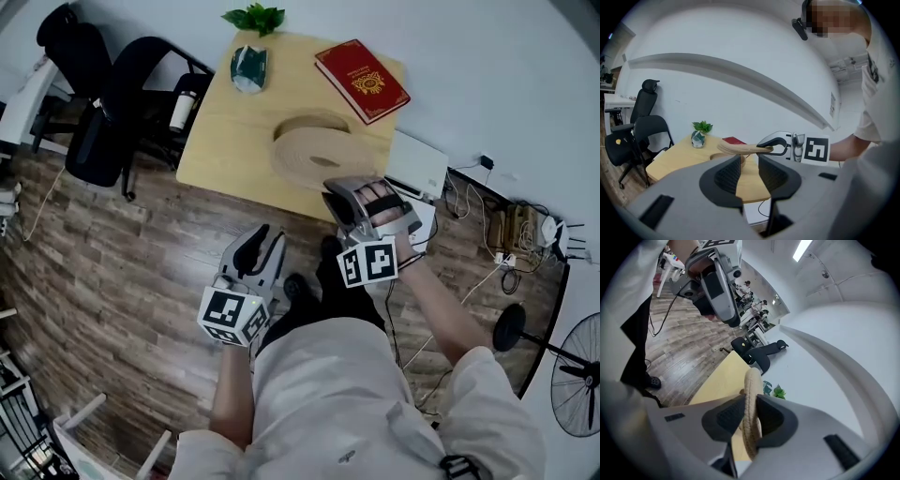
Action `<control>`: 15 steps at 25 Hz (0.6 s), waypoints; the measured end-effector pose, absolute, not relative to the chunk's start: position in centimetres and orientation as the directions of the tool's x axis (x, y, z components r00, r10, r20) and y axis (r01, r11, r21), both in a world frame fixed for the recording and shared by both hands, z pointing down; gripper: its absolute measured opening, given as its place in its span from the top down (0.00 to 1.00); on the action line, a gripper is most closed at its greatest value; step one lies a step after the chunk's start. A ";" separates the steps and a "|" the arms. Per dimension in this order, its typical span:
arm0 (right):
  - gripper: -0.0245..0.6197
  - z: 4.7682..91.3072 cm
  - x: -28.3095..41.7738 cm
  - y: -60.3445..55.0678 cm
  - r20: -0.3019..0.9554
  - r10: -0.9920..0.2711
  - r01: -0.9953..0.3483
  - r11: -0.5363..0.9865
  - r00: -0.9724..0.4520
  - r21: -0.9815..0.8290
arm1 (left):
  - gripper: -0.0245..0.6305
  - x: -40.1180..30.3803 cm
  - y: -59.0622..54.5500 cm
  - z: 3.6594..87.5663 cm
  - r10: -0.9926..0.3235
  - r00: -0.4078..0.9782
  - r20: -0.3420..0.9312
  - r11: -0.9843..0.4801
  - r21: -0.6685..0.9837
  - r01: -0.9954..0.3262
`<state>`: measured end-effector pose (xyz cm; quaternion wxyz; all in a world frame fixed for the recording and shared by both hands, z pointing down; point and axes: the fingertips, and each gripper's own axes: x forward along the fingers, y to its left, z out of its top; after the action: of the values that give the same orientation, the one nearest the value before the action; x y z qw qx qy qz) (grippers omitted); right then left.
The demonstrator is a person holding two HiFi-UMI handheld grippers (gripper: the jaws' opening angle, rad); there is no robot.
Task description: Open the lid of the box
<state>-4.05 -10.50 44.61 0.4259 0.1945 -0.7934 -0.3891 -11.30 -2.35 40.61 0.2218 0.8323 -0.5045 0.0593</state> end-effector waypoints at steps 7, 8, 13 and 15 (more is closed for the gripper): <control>0.84 42.7 -3.4 -7.8 0.491 -0.688 -0.005 0.584 -0.534 0.812 | 0.79 -10.9 -1.2 39.5 -0.796 0.531 0.291 -0.451 0.299 -0.841; 0.85 42.4 -3.3 -7.4 0.489 -0.693 -0.007 0.580 -0.530 0.815 | 0.79 -10.8 -1.1 39.4 -0.794 0.536 0.286 -0.458 0.297 -0.837; 0.85 40.9 -3.0 -5.6 0.480 -0.707 -0.008 0.566 -0.519 0.824 | 0.79 -10.5 -0.3 38.3 -0.786 0.557 0.268 -0.487 0.285 -0.825; 0.85 40.2 -2.7 -5.0 0.472 -0.715 -0.015 0.559 -0.515 0.829 | 0.79 -10.3 -0.1 37.7 -0.783 0.565 0.260 -0.500 0.278 -0.820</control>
<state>-2.72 -4.99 40.15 0.4317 0.2373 -0.7700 -0.4054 -10.34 -0.12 37.66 0.1875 0.8646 -0.4635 0.0500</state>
